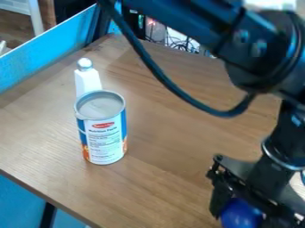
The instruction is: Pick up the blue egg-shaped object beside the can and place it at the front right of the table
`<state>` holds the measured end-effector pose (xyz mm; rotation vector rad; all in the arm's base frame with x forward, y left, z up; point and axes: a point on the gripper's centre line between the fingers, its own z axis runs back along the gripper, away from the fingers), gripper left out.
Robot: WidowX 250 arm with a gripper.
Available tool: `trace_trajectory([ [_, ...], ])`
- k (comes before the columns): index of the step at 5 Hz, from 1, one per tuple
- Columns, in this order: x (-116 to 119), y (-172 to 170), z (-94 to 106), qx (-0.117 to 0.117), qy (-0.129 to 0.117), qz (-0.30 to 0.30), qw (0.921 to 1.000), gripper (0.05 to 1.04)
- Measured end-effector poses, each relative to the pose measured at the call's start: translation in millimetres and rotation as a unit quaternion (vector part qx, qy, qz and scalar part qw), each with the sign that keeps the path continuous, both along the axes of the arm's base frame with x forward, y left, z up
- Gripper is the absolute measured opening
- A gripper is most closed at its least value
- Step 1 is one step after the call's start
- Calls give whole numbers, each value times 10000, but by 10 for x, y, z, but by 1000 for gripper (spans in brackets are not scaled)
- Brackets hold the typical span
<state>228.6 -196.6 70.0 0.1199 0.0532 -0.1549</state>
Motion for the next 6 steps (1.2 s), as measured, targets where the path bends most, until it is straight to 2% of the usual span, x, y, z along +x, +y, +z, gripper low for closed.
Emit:
trace_trajectory([
  [1,84,-69,-120,111,135,-79,9998,816],
  [2,156,-74,-141,121,114,-13,9999,816],
  [3,168,-61,-151,130,116,6,9998,883],
  [4,191,-30,-143,104,109,81,9999,1003],
  [5,211,14,-80,117,-29,228,9997,1001],
  [6,241,17,175,-179,-383,376,9984,1001],
])
